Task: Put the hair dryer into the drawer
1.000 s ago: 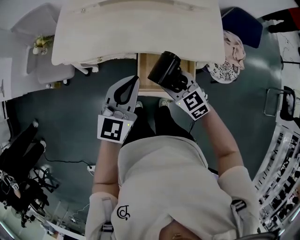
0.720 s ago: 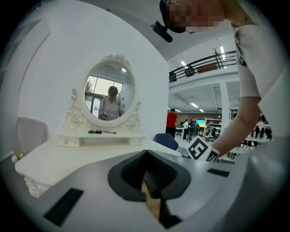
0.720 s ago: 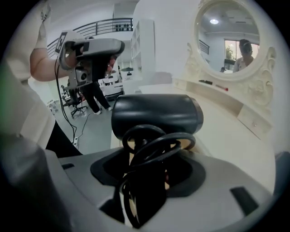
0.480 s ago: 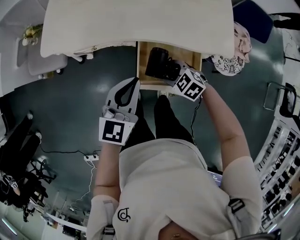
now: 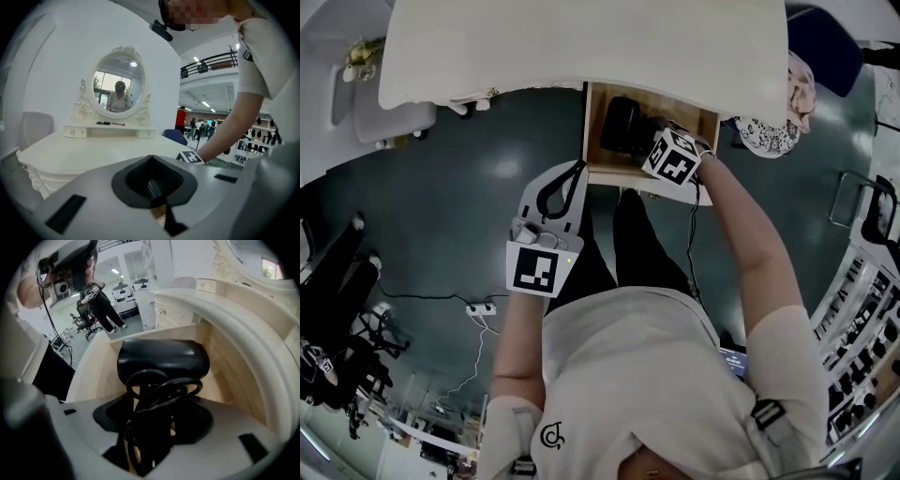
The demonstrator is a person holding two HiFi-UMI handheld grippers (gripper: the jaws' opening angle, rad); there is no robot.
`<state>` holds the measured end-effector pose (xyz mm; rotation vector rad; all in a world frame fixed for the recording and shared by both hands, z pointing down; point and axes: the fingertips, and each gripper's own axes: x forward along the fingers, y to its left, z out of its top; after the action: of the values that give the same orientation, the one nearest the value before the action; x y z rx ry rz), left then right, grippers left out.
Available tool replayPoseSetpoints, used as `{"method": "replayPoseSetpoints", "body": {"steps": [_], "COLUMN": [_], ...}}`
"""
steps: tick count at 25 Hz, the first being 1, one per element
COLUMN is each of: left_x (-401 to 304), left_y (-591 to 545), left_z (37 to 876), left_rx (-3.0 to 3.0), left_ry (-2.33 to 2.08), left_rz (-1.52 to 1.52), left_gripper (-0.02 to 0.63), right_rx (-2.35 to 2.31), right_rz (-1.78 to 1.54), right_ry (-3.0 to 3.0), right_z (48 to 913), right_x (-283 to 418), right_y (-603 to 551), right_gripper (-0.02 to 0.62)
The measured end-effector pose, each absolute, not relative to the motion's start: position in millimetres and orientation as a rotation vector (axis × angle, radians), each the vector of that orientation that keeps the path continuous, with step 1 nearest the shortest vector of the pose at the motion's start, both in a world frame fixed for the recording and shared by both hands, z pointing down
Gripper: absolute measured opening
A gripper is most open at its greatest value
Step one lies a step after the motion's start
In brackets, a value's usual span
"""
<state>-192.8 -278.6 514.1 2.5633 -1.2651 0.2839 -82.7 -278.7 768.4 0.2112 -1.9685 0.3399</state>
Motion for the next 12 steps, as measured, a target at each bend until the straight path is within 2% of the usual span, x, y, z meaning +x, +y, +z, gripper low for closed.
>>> {"method": "replayPoseSetpoints", "body": {"steps": [12], "left_x": [-198], "left_y": [-280], "left_z": [526], "left_rx": [2.556], "left_ry": [-1.247], "left_rz": [0.307], "left_gripper": [0.014], "right_rx": [0.307], "right_rz": [0.406], "right_ry": [-1.92], "right_z": [790], "right_x": [-76], "right_y": [-286], "right_gripper": [0.291]}}
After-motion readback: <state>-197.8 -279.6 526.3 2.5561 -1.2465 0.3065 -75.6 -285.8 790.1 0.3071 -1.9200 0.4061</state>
